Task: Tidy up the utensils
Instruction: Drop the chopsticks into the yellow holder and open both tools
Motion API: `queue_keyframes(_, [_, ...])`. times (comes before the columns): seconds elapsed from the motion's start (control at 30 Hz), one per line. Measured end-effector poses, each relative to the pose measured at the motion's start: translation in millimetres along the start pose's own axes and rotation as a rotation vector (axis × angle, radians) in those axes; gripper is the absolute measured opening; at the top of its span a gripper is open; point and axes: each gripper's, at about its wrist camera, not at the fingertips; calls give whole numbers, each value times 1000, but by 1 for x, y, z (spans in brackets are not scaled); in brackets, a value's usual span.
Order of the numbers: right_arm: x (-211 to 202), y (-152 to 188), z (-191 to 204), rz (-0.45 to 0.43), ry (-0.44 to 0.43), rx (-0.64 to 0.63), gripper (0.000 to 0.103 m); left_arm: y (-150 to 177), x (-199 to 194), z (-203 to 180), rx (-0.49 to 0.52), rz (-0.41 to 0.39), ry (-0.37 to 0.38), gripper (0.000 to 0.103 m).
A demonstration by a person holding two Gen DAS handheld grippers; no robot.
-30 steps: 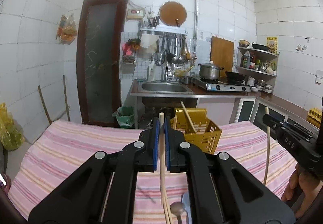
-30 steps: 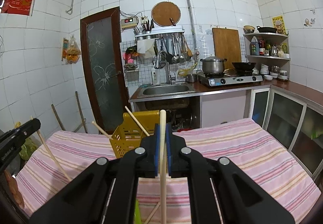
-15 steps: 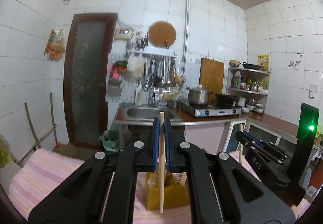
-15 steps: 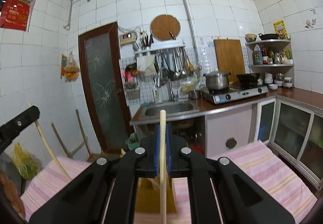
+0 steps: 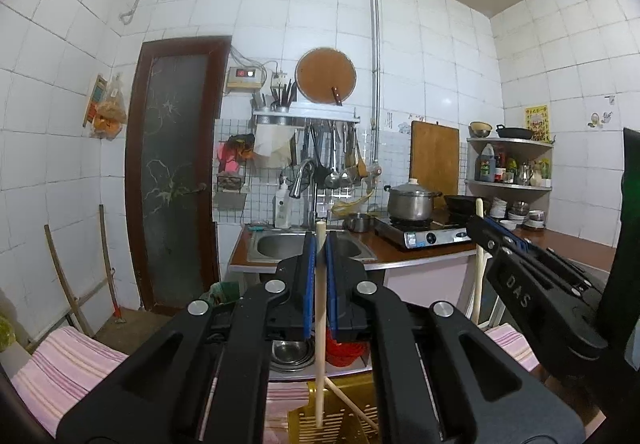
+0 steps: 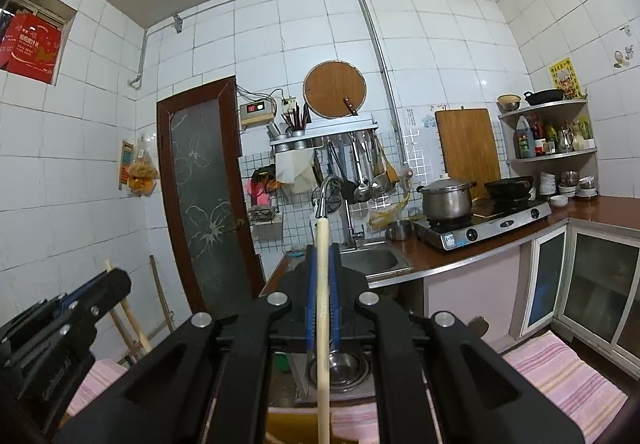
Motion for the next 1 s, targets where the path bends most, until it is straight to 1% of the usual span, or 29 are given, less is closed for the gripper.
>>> queue_keyframes(0.13, [16, 20, -13, -3, -9, 15, 6, 26, 18, -6, 1, 47, 17, 4])
queue_keyframes(0.23, [19, 38, -22, 13, -37, 2, 6, 45, 26, -9, 5, 79, 22, 4])
queue_keyframes(0.4, [21, 67, -37, 85, -33, -22, 6, 71, 33, -7, 16, 147, 25, 4])
queue_keyframes(0.47, [20, 74, -40, 126, -25, -33, 8, 76, 33, -5, 19, 167, 38, 4])
queue_keyframes(0.5, [20, 76, -41, 160, -29, -39, 8, 76, 32, -5, 29, 183, 48, 5])
queue_keyframes(0.53, [18, 77, -40, 176, -24, -47, 8, 76, 31, -4, 40, 197, 51, 9])
queue_keyframes(0.57, [16, 76, -39, 191, -4, -64, 8, 74, 28, -2, 44, 206, 49, 22])
queue_keyframes(0.6, [13, 73, -38, 200, 11, -76, 16, 71, 25, 0, 43, 210, 44, 30])
queue_keyframes(0.63, [9, 68, -38, 204, 23, -77, 37, 66, 18, 4, 30, 203, 32, 46])
queue_keyframes(0.67, [5, 65, -38, 204, 30, -72, 49, 64, 13, 6, 22, 200, 26, 60])
queue_keyframes(0.7, [-2, 59, -38, 198, 35, -64, 59, 58, 3, 11, 9, 200, 22, 66])
queue_keyframes(0.77, [-20, 47, -34, 183, 48, -66, 60, 49, -13, 17, -1, 193, 20, 86])
queue_keyframes(0.8, [-24, 44, -33, 184, 53, -69, 64, 44, -25, 21, 1, 186, 8, 89])
queue_keyframes(0.83, [-33, 41, -31, 183, 59, -73, 69, 41, -37, 25, 5, 178, -6, 97])
queue_keyframes(0.9, [-52, 37, -28, 179, 72, -86, 75, 38, -57, 30, 9, 168, -29, 98])
queue_keyframes(1.0, [-80, 41, -24, 200, 100, -108, 81, 41, -85, 41, -10, 197, -32, 98])
Point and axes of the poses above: each gripper's, at about its wrist camera, not at the fingertips, and x roughly the way its jaws point, z to its left, y to its underside, and after that the axes turned 15 degrees about x, right-handed
